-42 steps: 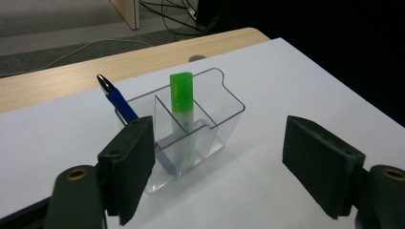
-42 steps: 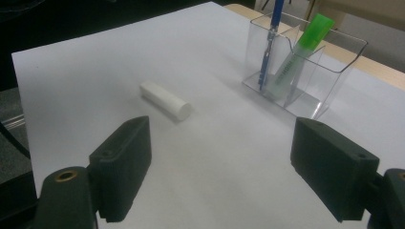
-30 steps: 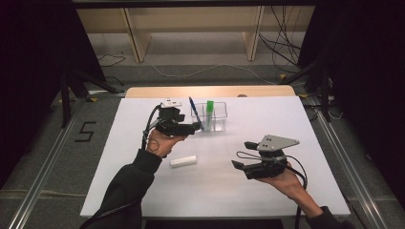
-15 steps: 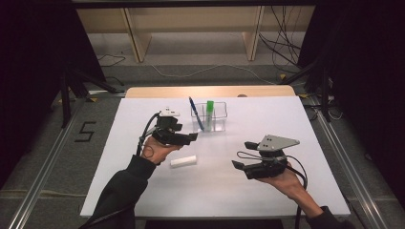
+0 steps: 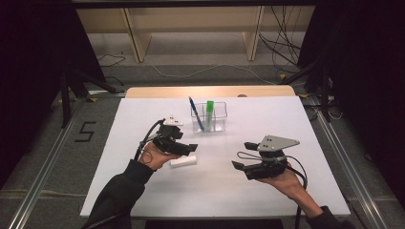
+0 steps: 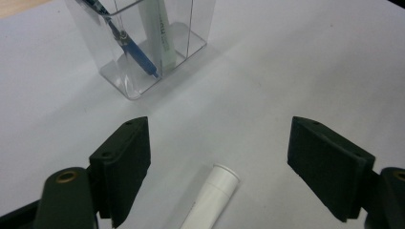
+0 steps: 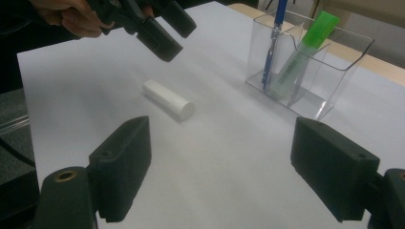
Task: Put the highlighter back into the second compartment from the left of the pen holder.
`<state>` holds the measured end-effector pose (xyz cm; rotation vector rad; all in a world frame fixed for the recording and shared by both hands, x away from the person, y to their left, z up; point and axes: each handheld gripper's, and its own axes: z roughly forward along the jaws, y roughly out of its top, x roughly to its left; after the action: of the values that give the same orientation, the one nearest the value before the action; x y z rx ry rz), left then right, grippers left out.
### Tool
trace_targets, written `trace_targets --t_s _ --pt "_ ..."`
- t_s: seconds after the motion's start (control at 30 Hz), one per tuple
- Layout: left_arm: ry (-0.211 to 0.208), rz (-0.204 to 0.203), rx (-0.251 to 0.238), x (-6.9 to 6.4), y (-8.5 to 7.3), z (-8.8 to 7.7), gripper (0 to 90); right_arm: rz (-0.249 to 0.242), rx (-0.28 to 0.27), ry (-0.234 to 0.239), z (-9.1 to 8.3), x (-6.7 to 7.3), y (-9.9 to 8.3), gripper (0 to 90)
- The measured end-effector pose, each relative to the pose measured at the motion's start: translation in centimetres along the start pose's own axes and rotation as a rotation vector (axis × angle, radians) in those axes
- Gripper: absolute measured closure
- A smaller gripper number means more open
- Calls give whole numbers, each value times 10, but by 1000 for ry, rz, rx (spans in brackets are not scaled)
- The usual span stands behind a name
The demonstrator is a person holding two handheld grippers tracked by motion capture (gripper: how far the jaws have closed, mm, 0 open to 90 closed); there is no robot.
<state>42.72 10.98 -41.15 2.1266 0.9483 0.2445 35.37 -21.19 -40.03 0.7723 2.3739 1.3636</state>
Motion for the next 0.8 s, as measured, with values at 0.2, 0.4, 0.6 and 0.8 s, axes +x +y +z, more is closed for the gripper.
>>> trace_targets --t_s 0.2,0.4,0.6,0.8 --pt "3 19 38 -1 -4 3 225 -3 -2 0 0 0 0 226" --pt "9 40 76 -2 -8 6 225 -4 1 3 0 0 0 226" --pt "5 56 115 -2 -11 10 226 -4 0 6 1 0 0 226" --pt "22 94 186 -2 -14 17 233 -4 0 3 1 0 0 226"
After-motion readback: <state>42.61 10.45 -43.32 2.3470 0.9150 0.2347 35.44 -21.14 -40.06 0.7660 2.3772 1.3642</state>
